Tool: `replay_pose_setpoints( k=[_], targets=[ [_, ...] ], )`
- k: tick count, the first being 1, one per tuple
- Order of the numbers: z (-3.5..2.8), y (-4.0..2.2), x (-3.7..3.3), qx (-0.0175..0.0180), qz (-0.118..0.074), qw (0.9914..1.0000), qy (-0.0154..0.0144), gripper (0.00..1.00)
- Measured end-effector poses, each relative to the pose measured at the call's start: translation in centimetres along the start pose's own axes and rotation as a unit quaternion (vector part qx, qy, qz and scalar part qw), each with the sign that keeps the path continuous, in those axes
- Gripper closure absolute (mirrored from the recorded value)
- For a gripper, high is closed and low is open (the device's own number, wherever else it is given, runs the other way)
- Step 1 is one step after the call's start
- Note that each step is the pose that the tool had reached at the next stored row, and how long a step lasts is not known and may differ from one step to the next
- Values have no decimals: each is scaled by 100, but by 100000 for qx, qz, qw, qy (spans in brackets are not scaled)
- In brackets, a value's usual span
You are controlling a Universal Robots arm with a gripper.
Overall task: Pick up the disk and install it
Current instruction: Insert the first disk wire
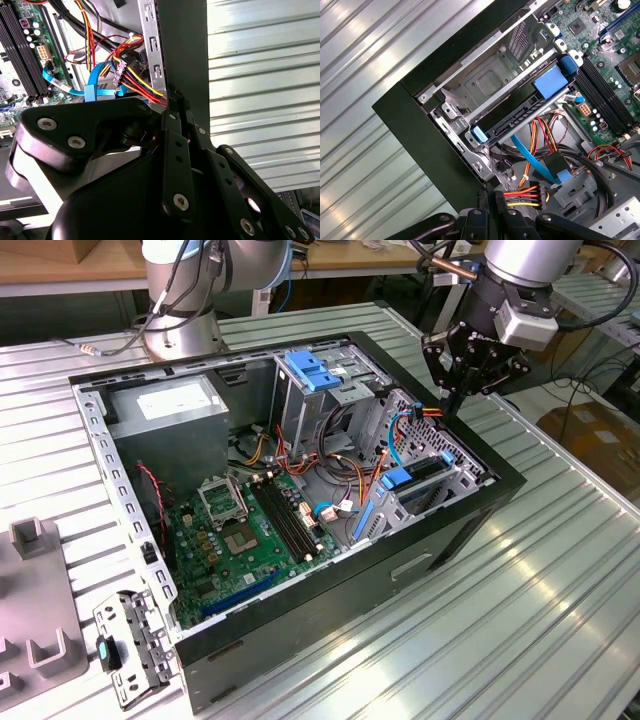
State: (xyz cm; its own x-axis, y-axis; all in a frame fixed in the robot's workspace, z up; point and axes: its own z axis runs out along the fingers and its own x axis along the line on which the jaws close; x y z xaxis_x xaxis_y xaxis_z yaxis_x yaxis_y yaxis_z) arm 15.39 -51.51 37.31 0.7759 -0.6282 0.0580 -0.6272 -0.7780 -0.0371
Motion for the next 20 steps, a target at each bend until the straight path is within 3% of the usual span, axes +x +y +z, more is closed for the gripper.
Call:
replay_pose_setpoints(
  k=[10,12,15,19,20],
  targets=[
    [0,0,0,-11,114,100000,7,83],
    [1,0,-1,-139,2386,99971,86,83],
    [2,0,0,-292,5052,99872,186,83],
    [3,2,-3,-565,9680,99528,360,83],
    [2,7,-11,-585,9966,99500,375,83]
  ],
)
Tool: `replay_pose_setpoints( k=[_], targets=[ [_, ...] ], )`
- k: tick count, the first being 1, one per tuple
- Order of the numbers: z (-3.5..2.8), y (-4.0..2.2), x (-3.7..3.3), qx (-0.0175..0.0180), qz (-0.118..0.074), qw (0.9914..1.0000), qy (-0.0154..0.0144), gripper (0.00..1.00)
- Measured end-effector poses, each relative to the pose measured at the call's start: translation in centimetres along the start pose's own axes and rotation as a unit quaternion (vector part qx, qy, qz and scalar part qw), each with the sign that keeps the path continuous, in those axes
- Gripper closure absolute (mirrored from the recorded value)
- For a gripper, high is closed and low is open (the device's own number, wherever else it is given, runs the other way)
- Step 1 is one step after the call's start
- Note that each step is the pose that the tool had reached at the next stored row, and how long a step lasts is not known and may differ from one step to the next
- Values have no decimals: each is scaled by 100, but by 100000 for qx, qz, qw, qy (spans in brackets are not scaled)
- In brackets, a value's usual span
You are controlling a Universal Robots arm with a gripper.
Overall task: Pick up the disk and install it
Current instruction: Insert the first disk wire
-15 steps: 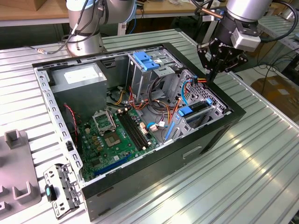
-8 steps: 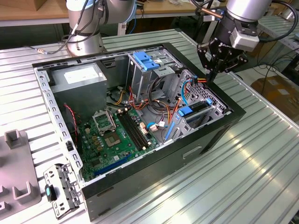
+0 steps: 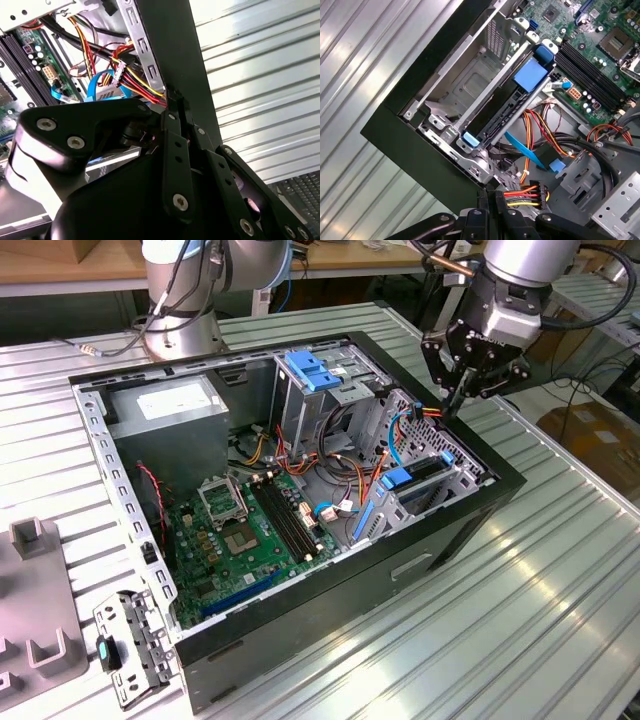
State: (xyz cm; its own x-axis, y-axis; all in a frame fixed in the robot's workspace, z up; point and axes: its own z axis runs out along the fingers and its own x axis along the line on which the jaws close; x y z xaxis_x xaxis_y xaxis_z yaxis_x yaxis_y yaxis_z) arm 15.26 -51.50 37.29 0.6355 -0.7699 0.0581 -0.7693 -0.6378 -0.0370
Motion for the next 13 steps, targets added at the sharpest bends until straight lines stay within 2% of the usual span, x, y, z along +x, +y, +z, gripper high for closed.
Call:
replay_pose_setpoints(
  k=[7,10,13],
  targets=[
    [-7,100,-81,-57,1082,99994,33,83],
    [-8,107,-87,-141,2506,99968,86,83],
    [-8,108,-88,-286,4973,99876,179,83]
  ],
)
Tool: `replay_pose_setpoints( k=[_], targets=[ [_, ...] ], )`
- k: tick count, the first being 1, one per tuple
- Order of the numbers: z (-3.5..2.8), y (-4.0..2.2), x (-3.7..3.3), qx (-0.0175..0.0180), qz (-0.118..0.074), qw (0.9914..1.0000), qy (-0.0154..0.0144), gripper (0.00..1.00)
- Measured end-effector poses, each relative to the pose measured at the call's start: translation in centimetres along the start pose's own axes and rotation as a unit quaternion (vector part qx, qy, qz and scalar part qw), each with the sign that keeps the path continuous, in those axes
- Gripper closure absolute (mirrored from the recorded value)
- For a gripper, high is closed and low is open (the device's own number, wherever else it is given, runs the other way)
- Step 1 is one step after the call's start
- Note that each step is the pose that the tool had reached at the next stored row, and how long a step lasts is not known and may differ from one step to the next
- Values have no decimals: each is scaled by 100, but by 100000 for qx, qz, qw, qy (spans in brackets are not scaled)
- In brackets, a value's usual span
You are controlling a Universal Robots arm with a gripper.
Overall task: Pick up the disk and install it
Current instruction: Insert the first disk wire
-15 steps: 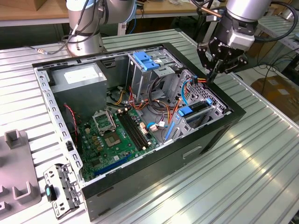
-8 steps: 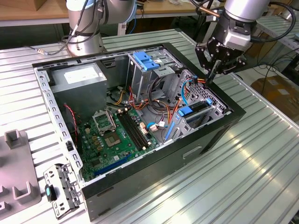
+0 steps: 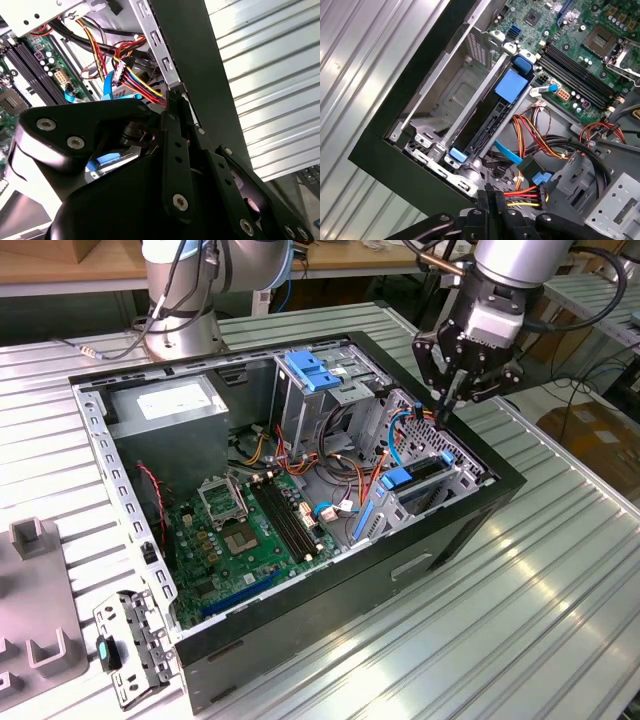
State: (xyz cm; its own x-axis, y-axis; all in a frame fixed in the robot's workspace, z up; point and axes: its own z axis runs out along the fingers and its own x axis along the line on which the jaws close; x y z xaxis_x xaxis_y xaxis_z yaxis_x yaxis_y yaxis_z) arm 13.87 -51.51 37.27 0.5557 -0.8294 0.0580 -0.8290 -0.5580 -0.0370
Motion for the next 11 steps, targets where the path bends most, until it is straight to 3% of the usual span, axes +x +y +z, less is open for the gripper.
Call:
replay_pose_setpoints(
  k=[3,8,11],
  targets=[
    [0,1,-1,-127,2160,99977,81,83],
    [-2,42,-28,-199,3478,99939,124,83],
    [0,42,-28,-382,6591,99782,240,83]
  ],
)
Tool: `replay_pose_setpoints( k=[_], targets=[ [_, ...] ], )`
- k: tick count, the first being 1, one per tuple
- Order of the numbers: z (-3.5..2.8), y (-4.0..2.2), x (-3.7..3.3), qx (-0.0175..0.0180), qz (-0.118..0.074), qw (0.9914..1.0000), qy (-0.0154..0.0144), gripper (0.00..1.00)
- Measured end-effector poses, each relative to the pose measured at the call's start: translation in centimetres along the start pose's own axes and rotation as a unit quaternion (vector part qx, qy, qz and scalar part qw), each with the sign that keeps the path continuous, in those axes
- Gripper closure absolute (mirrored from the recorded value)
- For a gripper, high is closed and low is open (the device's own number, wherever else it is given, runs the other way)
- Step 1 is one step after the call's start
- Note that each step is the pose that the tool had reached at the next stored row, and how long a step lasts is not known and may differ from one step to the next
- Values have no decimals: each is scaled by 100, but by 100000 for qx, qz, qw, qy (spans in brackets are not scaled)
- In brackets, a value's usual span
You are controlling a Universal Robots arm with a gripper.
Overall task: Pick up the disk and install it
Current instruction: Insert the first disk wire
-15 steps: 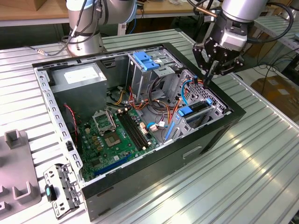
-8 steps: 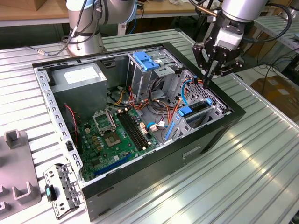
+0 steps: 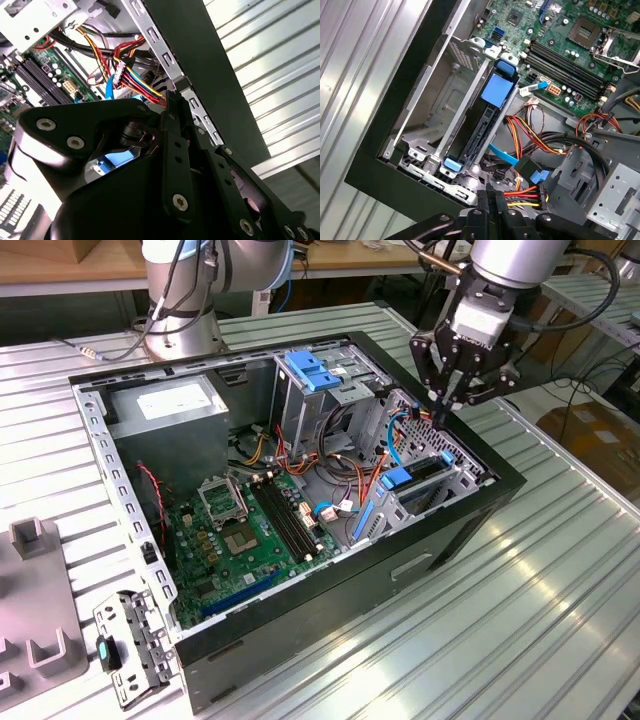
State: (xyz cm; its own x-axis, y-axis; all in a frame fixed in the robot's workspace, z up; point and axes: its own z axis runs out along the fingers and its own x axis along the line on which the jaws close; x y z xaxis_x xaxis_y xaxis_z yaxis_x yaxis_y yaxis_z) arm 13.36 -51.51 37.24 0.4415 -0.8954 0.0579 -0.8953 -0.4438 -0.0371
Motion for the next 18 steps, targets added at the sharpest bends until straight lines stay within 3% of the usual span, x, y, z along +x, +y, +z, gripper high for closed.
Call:
replay_pose_setpoints(
  k=[5,9,12,13,16,17,18],
  targets=[
    [4,0,0,-265,4559,99896,171,83],
    [7,0,0,-484,8296,99654,317,83],
    [9,0,0,-634,10870,99405,409,83],
    [10,0,0,-709,12145,99256,457,83],
    [11,0,-1,-833,14319,98965,535,83],
    [11,0,0,-885,15201,98832,569,83],
    [12,1,-1,-968,16625,98602,622,83]
  ],
)
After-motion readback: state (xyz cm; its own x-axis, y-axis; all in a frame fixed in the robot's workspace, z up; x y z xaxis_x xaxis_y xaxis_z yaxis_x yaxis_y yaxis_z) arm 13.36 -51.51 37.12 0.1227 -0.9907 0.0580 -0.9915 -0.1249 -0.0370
